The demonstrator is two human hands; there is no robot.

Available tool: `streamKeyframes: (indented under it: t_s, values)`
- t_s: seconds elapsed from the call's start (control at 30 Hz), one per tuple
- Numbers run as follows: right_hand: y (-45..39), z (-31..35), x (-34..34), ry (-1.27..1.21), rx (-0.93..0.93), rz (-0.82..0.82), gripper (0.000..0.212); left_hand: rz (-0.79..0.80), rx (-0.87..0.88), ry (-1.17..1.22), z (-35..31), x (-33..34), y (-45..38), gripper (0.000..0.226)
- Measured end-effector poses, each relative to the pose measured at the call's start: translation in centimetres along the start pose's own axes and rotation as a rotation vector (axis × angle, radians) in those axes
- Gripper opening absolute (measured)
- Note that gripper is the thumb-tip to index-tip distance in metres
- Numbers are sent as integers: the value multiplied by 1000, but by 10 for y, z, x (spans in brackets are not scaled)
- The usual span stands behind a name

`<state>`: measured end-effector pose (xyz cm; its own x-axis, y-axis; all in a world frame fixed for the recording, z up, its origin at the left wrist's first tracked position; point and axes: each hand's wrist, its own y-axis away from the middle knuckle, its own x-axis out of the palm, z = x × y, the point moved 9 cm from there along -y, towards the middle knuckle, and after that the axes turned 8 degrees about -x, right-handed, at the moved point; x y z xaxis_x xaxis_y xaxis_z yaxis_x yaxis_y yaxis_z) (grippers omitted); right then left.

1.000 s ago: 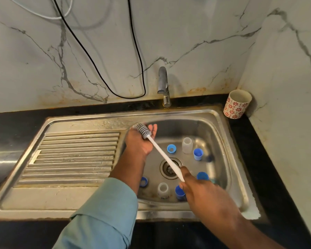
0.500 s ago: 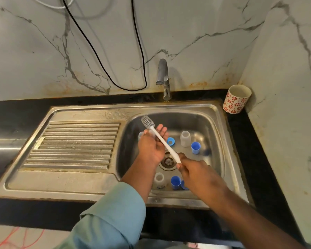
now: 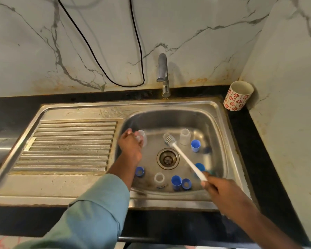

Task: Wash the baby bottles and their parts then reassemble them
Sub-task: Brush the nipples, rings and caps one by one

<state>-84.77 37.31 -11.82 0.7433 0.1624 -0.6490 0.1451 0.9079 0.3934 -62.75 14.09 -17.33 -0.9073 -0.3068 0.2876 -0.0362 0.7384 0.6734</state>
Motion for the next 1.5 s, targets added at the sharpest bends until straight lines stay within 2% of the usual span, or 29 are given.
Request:
streamKeyframes:
  t_s: [0.07,0.13,0.23,0.43,0.53,0.6,0.73,0.9,1.0,1.13,1.23,1.3,1.37,1.43,1.5]
  values:
    - [-13,-4,-7,-46,22,-67,30,0,52,-304,14,1,-11,16]
    - [-25,-2,-9,-72,18,-114,33,-38,153,-724,23,-1,-33,12]
    - [-37,1,-4,-70,56,-96,35,-46,189,-1185,38,-7,-62,18]
    - [-55,-23,-8,-95,196,-149,33,-70,87,-1531,52,-38,-93,36]
    - [-60,-27,-13,-124,243,-196,35,-104,274,-1860,45,-19,-87,31]
    - [-62,-26,-14,-154,273,-222,36,-36,422,-1983,51,9,-79,28]
    - [-61,-31,-13,-206,339,-244,32,259,571,-2063,102,76,-62,32]
    - [-55,-44,-14,-228,426,-258,30,638,323,-1981,182,111,-59,35]
    - [-55,-50,-19,-291,458,-255,31,740,295,-1970,209,116,-62,29]
    - [-53,-50,-30,-287,459,-262,39,668,226,-1865,218,113,-77,26]
    - [-54,-51,-28,-277,467,-250,37,563,70,-1636,210,105,-85,20]
    - [-55,-45,-25,-264,434,-244,35,470,39,-1450,191,100,-88,28]
    - [-56,-37,-21,-227,373,-225,35,299,-50,-1122,162,85,-90,34]
    - [-54,-30,-18,-173,318,-208,32,154,-275,-663,143,62,-88,26]
    - [-52,-20,-14,-143,262,-168,25,137,-443,-301,125,53,-81,15]
